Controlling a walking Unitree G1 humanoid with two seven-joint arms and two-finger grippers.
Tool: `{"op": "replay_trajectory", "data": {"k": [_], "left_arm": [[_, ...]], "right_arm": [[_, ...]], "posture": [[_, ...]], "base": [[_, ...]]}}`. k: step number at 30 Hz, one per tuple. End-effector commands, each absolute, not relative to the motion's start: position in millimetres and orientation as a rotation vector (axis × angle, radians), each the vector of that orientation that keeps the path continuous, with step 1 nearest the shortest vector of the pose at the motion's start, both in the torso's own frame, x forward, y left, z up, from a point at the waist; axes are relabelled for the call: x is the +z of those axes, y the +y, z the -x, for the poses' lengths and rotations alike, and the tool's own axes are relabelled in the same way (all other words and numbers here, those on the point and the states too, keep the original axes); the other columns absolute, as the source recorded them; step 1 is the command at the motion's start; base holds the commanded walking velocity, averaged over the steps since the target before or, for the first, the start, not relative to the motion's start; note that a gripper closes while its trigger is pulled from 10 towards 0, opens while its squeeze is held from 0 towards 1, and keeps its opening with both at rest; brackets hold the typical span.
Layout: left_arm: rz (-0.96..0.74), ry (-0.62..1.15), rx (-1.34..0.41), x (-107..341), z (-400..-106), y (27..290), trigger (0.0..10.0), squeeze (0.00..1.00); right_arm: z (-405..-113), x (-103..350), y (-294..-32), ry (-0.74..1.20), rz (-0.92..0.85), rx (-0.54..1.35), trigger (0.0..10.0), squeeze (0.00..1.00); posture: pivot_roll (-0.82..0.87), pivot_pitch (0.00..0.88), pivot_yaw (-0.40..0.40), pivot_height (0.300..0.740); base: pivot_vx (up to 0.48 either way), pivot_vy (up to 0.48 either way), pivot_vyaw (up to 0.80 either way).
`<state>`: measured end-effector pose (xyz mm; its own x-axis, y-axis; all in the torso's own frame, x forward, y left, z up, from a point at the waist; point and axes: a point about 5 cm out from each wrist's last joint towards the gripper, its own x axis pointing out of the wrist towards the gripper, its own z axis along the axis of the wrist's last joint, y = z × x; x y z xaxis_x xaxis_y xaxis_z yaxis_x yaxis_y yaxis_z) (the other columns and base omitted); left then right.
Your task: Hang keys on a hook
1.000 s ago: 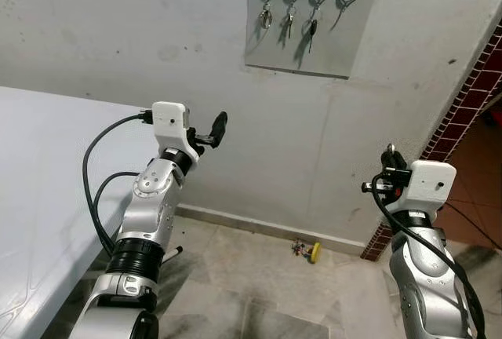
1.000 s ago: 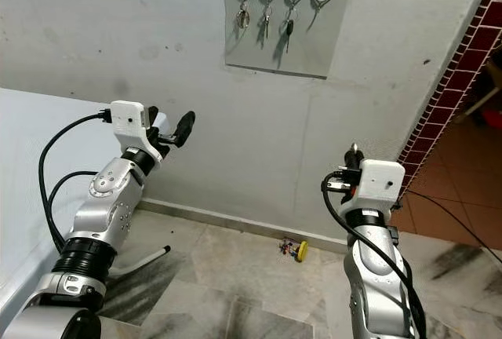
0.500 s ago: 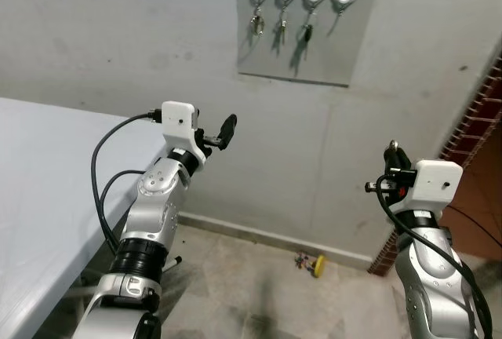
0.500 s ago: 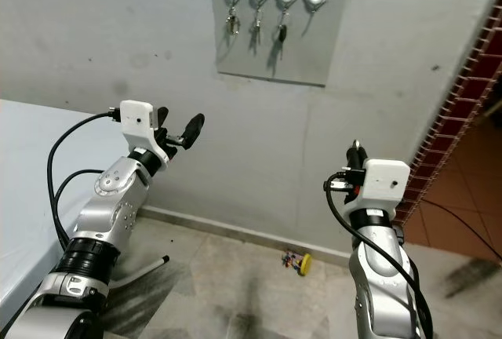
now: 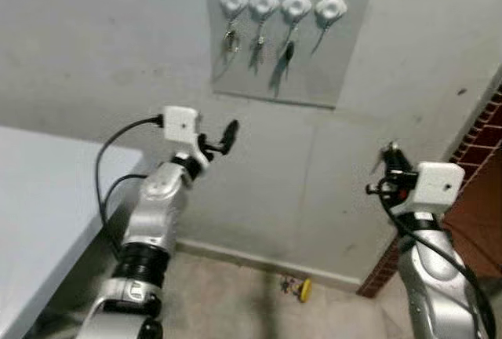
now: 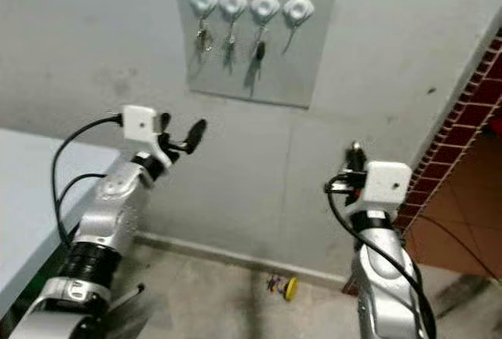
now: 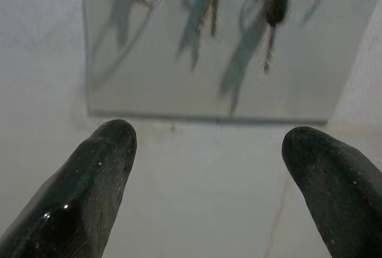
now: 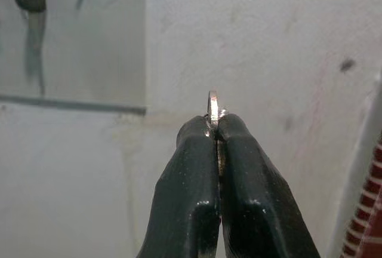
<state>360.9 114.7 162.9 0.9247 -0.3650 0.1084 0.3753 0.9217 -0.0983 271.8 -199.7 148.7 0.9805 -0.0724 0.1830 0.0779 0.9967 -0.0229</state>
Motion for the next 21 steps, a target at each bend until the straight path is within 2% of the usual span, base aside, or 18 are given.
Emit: {"op": "replay_trajectory", "data": {"k": [1, 6, 11, 14, 21], "left_arm": [[0.096, -0.104, -0.35, 169, -363, 128, 10.0, 0.0], [0.097, -0.104, -0.35, 169, -363, 128, 10.0, 0.0], [0.093, -0.176, -0.348, 177, -359, 125, 10.0, 0.0], [0.011, -0.244, -0.387, 185, -355, 117, 10.0, 0.0], [0.0, -0.344, -0.529, 201, -335, 85, 10.0, 0.0]], "right_arm": [[-274, 153, -190, -0.189, 0.004, -0.045, 10.0, 0.0], [-274, 154, -191, -0.209, 0.003, -0.055, 10.0, 0.0], [-273, 156, -190, -0.219, 0.022, -0.042, 10.0, 0.0], [-272, 155, -189, -0.219, 0.023, -0.033, 10.0, 0.0], [-271, 156, -189, -0.214, 0.032, -0.015, 10.0, 0.0]], "posture": [[-0.09, 0.005, -0.006, 0.74], [-0.09, 0.005, -0.006, 0.74], [-0.08, 0.015, -0.003, 0.74], [-0.08, 0.015, -0.003, 0.74], [-0.08, 0.034, -0.007, 0.74]], "base": [[0.458, 0.0, 0.0], [0.45, 0.0, -0.51], [0.0, 0.0, 0.0], [0.0, 0.0, 0.0], [0.0, 0.0, 0.0]]}}
